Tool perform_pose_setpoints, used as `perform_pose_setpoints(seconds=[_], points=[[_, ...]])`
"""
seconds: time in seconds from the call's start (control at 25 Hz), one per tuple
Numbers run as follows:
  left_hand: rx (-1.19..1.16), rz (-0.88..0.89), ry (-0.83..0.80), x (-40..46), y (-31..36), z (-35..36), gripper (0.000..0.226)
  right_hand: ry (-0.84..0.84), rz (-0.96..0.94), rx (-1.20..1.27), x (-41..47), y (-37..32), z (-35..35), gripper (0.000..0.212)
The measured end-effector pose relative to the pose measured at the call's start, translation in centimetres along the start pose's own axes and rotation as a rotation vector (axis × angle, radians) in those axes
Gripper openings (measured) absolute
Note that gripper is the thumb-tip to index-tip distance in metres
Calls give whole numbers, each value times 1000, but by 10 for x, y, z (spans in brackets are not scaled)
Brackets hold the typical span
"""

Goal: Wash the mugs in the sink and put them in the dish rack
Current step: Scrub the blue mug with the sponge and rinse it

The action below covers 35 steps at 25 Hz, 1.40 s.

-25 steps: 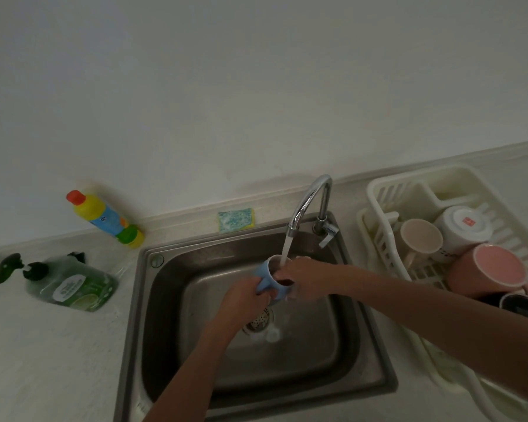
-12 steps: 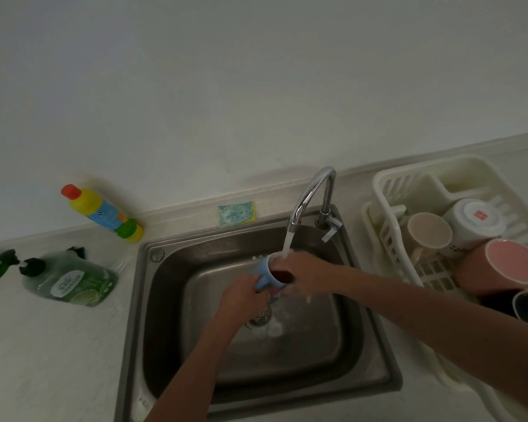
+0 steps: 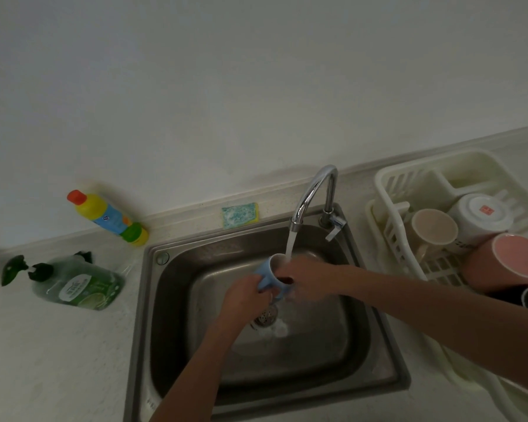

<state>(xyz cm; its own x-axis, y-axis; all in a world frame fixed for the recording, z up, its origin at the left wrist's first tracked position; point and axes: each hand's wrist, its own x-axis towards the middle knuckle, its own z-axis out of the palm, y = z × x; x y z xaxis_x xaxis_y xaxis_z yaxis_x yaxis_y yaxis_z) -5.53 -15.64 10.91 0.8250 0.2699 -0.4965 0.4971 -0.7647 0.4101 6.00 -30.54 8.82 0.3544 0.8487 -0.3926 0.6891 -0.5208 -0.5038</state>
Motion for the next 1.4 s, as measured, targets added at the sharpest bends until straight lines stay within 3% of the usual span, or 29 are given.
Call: perform_pose_setpoints(seconds=[0.08, 0.24, 0.36, 0.48, 0.64, 0.8, 0.92, 1.04, 1.2, 1.32, 1.4], points=[[-50, -3, 40, 1, -1, 3, 22, 80, -6, 32, 0, 2, -2, 50], [-32, -16, 27, -3, -4, 5, 20, -76, 14, -118, 4, 6, 7, 40], [-106, -21, 40, -4, -3, 7, 18, 16, 42, -83, 2, 8, 10, 46], [-95, -28, 39, -6, 0, 2, 22, -36, 3, -114, -3, 4, 12, 42], [-178, -48, 48, -6, 0, 5, 22, 59, 7, -39, 3, 1, 7, 46], [-138, -47, 48, -10, -2, 5, 23, -75, 24, -9, 0, -2, 6, 45], [-149, -38, 72, -9, -2, 10, 21, 55, 6, 18, 2, 1, 9, 48], [-136, -64, 73, -8, -2, 8, 21, -63, -27, -4, -3, -2, 6, 50], [-159, -50, 81, -9, 1, 7, 22, 67, -55, 69, -7, 0, -1, 45], [-103, -34, 100, -13, 0, 9, 22, -59, -66, -37, -14, -6, 1, 45], [-133, -65, 83, -13, 1, 15, 22, -36, -55, 22, -16, -7, 2, 49]])
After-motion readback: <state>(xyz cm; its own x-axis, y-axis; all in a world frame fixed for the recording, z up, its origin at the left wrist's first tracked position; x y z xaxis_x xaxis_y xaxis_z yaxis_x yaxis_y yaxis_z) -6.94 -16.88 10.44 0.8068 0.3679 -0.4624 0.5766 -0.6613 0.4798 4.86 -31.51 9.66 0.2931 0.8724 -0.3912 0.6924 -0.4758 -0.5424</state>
